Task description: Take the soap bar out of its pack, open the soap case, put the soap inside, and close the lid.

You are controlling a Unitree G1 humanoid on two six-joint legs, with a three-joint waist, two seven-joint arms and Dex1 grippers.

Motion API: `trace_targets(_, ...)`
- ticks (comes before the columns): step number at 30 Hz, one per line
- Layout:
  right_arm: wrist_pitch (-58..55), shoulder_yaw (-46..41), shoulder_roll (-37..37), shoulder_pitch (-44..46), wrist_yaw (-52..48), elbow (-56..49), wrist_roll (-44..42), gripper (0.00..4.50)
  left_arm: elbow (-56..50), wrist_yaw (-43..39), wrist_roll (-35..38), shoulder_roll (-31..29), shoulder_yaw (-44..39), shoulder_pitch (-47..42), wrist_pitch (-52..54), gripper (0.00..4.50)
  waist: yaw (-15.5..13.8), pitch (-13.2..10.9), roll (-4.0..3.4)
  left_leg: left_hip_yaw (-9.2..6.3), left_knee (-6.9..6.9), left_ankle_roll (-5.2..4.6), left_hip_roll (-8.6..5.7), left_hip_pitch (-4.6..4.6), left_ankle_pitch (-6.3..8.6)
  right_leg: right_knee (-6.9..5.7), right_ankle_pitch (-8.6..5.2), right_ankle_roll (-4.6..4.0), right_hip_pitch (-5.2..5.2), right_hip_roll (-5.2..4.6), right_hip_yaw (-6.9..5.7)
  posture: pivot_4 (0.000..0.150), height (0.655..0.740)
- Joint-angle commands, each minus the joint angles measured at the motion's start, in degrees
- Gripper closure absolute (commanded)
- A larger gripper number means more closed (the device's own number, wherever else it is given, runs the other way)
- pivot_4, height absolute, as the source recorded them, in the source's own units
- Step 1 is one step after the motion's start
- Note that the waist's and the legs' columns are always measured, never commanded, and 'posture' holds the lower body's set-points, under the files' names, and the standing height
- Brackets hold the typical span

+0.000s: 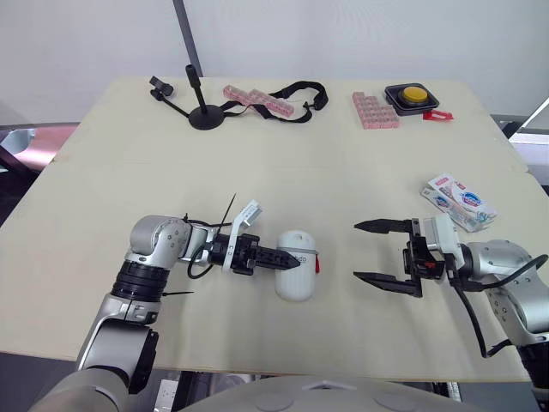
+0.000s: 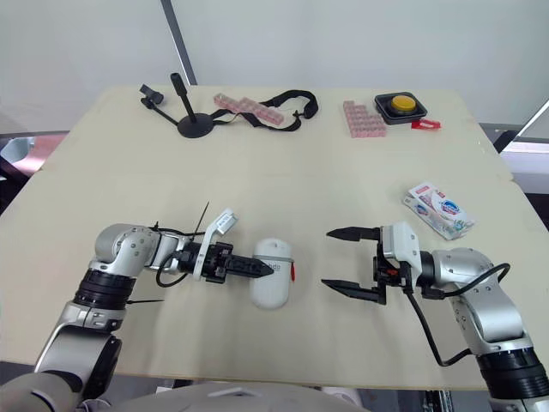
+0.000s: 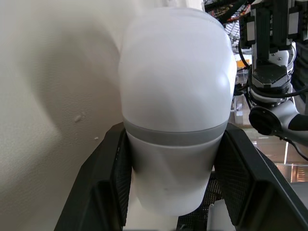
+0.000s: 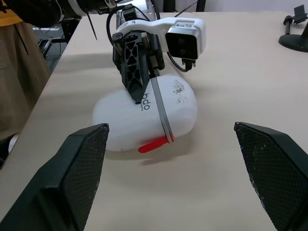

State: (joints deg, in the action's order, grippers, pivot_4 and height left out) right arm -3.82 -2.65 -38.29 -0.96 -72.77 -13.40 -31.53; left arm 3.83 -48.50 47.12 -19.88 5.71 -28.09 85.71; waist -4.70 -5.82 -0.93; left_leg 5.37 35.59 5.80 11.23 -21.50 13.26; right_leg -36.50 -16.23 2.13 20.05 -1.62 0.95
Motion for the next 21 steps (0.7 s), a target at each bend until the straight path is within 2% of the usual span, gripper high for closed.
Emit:
trace_targets(1, -0.52, -0.86, -0.69, 0.61, -0.45, -2.02, -1.54, 0.04, 1.71, 2.05, -2.13, -0.76, 1.3, -1.18, 0.02, 2.58, 0.01, 0.0, 0.0, 0.0, -0.02, 0.0, 0.0, 0.02, 0.0, 0.01, 0.0, 0.0, -0.02, 0.0, -0.01, 0.15, 0.74)
trace_targets(7, -1.02, -0.54, -0.45, 1.42, 0.1, -2.29, -0.93, 0.04, 3.83, 1.55, -3.93, -2.64, 5.89, -2.36, -0.84, 2.58, 0.06, 0.0, 0.0, -0.02, -0.11, 0.0, -0.02, 0.11, 0.0, 0.11, 0.0, 0.0, -0.12, -0.02, -0.04, 0.15, 0.74)
trace_targets(9, -1.05, -0.47, -0.44, 1.54, 0.29, -2.25, -0.65, 0.0, 4.63, 1.5, -4.4, -2.9, 6.68, -2.93, -1.68, 1.57, 0.07, 0.0, 0.0, -0.02, -0.2, 0.0, -0.02, 0.16, 0.0, 0.17, 0.0, 0.0, -0.16, -0.03, -0.04, 0.15, 0.74)
trace_targets(14, -1.06, -0.41, -0.35, 1.63, 0.83, -2.02, -0.2, 0.0, 6.99, 0.67, -5.9, -3.74, 8.1, -4.67, -3.85, 0.02, -0.07, 0.02, -0.03, -0.03, -0.4, 0.0, -0.15, 0.33, -0.02, 0.32, 0.0, 0.01, -0.33, -0.13, -0.09, 0.15, 0.74)
trace_targets(18, -0.87, -0.22, -0.19, 1.79, 1.12, -1.56, 0.04, 0.0, 7.37, -0.62, -6.35, -5.71, 9.27, -5.56, -5.22, 0.02, 0.42, -0.06, 0.06, -0.02, -1.28, -0.09, -0.7, 1.04, -0.41, 0.62, 0.11, 0.2, -0.86, -0.59, -0.09, 0.15, 0.74)
trace_targets(21, -0.63, -0.26, -0.12, 1.77, 1.13, -1.06, 0.22, 0.0, 6.38, -2.43, -6.76, -8.76, 10.75, -5.48, -7.45, 0.02, 0.88, -0.09, 0.09, 0.0, -1.65, -0.26, -0.74, 1.24, -0.6, 0.75, 0.16, 0.18, -0.97, -0.61, -0.09, 0.15, 0.74)
